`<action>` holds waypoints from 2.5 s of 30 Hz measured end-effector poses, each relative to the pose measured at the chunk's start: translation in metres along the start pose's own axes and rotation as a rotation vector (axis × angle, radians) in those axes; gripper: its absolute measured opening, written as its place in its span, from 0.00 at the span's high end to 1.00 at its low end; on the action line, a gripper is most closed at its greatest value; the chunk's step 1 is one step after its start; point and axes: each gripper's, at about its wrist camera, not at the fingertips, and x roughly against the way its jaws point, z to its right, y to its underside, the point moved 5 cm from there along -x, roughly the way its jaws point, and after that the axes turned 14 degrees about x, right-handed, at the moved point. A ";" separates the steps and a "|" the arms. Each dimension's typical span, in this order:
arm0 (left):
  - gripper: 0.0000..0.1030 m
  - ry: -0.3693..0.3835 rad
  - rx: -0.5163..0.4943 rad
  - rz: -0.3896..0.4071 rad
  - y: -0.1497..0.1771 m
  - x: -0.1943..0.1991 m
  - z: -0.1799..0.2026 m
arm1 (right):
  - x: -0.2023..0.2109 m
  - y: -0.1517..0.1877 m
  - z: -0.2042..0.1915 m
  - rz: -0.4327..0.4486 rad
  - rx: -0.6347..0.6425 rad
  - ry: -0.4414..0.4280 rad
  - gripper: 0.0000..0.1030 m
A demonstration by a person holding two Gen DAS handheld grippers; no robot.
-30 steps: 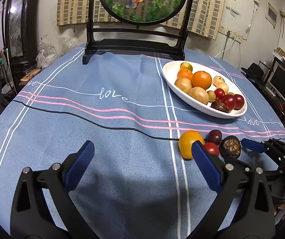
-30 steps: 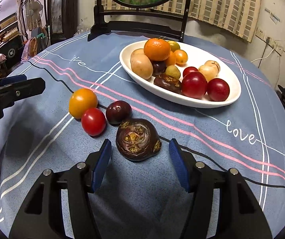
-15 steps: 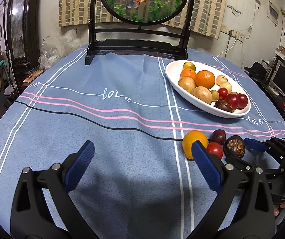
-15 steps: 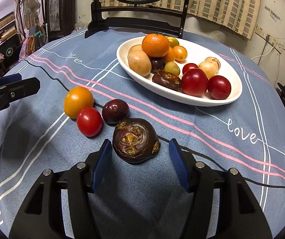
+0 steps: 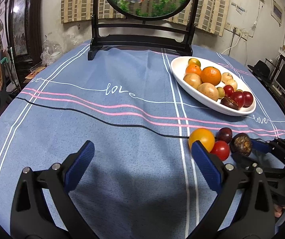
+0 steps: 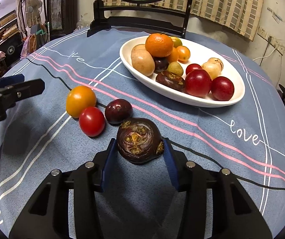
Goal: Organize fruits
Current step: 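Close the right tool on the dark purple fruit, then lift the dark purple fruit with the right tool while the left tool grasps the orange, then carry the dark fruit and orange over the white plate and open both tools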
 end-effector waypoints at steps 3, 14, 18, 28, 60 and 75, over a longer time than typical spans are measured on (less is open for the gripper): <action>0.03 -0.006 -0.003 -0.003 0.000 -0.001 0.000 | 0.006 0.001 0.009 0.028 -0.047 0.012 0.55; 0.04 0.156 -0.126 -0.084 0.015 -0.004 0.031 | 0.041 0.002 0.048 0.136 -0.271 0.034 0.55; 0.21 0.217 -0.096 -0.116 0.011 -0.011 0.039 | 0.041 0.002 0.049 0.125 -0.283 0.034 0.55; 0.47 0.276 -0.053 -0.184 0.009 -0.027 0.061 | 0.038 0.003 0.047 0.104 -0.284 0.037 0.55; 0.63 0.213 -0.055 -0.097 0.011 0.000 0.052 | 0.043 0.003 0.046 0.137 -0.263 0.047 0.55; 0.63 0.358 -0.144 -0.022 -0.081 -0.013 0.142 | 0.069 -0.037 0.121 0.392 -0.422 0.080 0.55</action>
